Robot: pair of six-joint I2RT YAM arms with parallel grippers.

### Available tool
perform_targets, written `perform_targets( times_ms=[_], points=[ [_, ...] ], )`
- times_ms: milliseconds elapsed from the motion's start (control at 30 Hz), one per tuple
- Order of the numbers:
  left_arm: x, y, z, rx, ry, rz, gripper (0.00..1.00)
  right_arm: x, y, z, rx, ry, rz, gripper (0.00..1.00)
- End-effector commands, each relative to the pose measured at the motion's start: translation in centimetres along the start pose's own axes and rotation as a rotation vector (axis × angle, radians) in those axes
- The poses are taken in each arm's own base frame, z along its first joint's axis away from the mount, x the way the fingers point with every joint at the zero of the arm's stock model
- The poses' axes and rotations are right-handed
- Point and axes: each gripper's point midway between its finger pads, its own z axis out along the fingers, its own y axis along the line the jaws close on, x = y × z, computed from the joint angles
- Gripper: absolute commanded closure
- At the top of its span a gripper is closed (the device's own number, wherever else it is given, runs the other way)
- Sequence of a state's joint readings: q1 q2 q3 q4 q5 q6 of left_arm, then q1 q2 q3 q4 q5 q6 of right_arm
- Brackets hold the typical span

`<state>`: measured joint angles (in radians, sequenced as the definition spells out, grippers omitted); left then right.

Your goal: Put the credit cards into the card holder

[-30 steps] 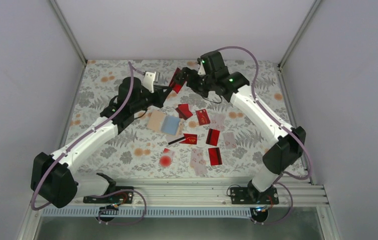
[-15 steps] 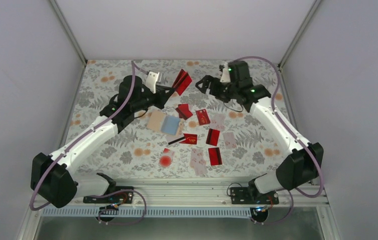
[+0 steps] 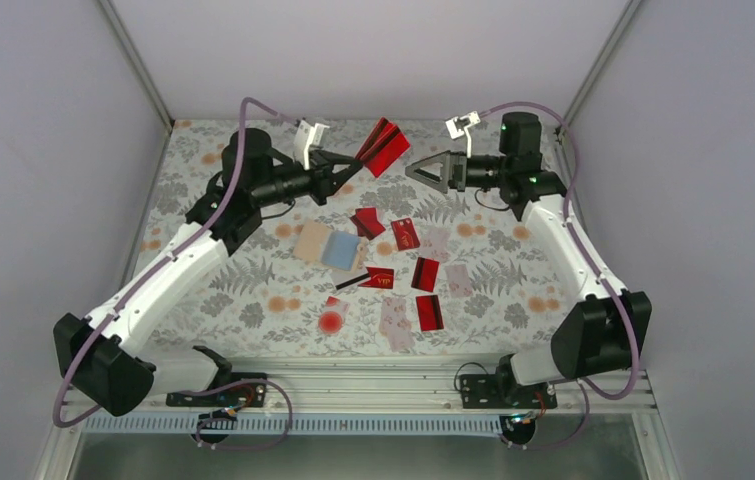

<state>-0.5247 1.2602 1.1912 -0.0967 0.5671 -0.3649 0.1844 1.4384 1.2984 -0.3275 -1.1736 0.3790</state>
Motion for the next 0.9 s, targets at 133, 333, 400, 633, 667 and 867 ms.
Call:
perform_targets(
  times_ms=[133,333,400,633,667,867],
  points=[
    [-4.3,-5.1,-1.0,0.194,-0.059,-0.003,0.98,-1.3,8.4,-1.2,-0.283,0.054,-0.252,0.01],
    [-5.8,-6.6,-1.3,0.267,-0.092,-0.020,0.98,-3.7,10.8,-0.4,-0.307,0.042,-0.307,0.08],
    [-6.2,-7.1,-1.4,0.294,-0.102,-0.027,0.98,-4.7,11.6,-0.2,-0.310,0.028,-0.321,0.15],
    [-7.9,-8.8,-2.1,0.354,-0.138,-0.005,0.98,-6.6,13.4,0.3,-0.325,0.004,-0.356,0.28],
    [-8.0,-8.9,-2.1,0.361,-0.140,-0.001,0.98,-6.7,13.5,0.4,-0.328,0.004,-0.357,0.30],
    [-7.9,-9.3,-2.1,0.378,-0.136,0.006,0.98,-7.5,14.5,1.0,-0.347,0.008,-0.363,0.45]
  ],
)
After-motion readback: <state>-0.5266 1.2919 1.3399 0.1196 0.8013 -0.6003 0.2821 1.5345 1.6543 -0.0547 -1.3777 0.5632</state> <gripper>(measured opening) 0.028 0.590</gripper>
